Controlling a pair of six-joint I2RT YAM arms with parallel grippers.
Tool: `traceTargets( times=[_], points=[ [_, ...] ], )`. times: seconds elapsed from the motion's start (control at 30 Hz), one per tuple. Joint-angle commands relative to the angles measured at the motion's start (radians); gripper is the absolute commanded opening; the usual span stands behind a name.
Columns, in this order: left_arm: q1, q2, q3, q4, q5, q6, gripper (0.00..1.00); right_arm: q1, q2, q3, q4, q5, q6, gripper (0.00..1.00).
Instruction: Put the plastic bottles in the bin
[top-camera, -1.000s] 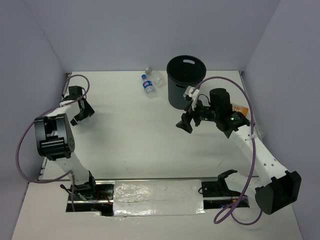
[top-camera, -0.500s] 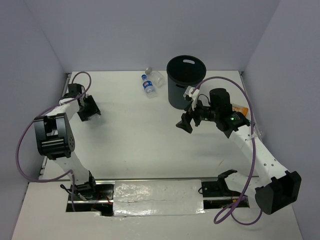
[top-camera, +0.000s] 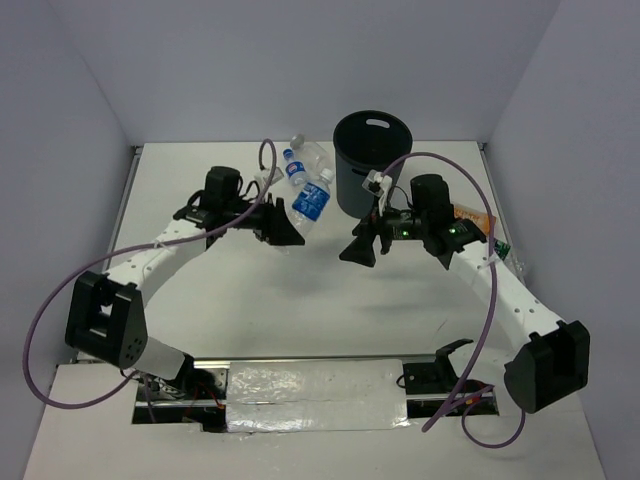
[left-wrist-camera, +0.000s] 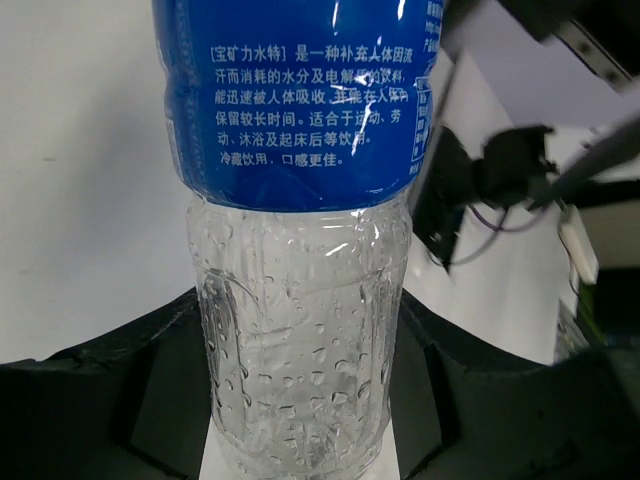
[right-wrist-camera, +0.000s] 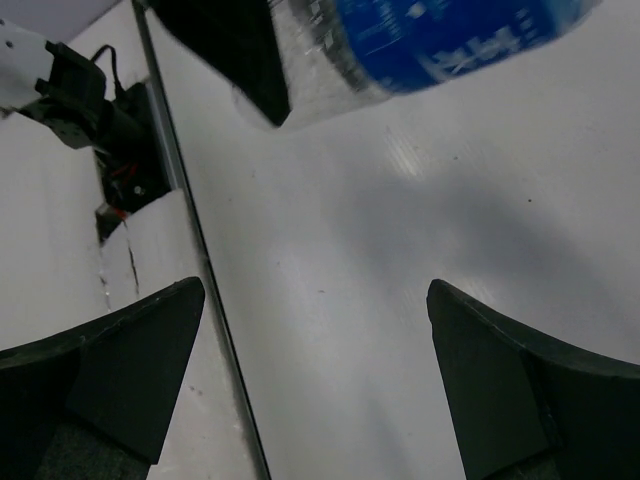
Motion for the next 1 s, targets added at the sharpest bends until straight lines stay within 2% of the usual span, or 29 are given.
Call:
traceTargets(
  times=[0.0, 0.03, 0.13, 0.27, 0.4, 0.67, 0.8, 0.9, 0.97],
  points=[
    [-0.024, -0.094, -0.059, 0.145, 0.155, -0.002, 0.16, -0.015, -0.03, -0.036, 0.175, -0.075, 0.193, 1.0],
    [-0.046, -0.131, -0.088, 0.216, 0.165, -0.027, 0.16, -0.018, -0.05, -0.048, 0.203, -0.068, 0.249, 1.0],
    [-0.089, -0.174, -0.126, 0.294, 0.171, -0.057, 0.18, -0.021, -0.111, -0.101, 0.321, -0.019, 0.316, 1.0],
    [-0.155, -0.194, -0.145, 0.328, 0.165, -0.071, 0.18, -0.021, -0.179, -0.17, 0.471, 0.039, 0.427, 1.0],
    [-0.228, -0.174, -0.139, 0.314, 0.126, -0.067, 0.19, -0.018, -0.228, -0.218, 0.577, -0.033, 0.478, 1.0],
    [-0.313, -0.159, -0.131, 0.323, 0.085, -0.067, 0.2, -0.015, -0.259, -0.269, 0.697, -0.048, 0.528, 1.0],
    [-0.389, -0.14, -0.107, 0.277, 0.06, -0.025, 0.23, -0.017, -0.262, -0.293, 0.748, -0.061, 0.54, 0.98],
    [-0.399, -0.124, -0.09, 0.24, 0.048, -0.007, 0.28, -0.017, -0.256, -0.301, 0.779, -0.107, 0.556, 0.82],
    [-0.399, -0.124, -0.082, 0.21, 0.045, 0.001, 0.38, -0.018, -0.248, -0.296, 0.786, -0.134, 0.56, 0.65]
  ],
)
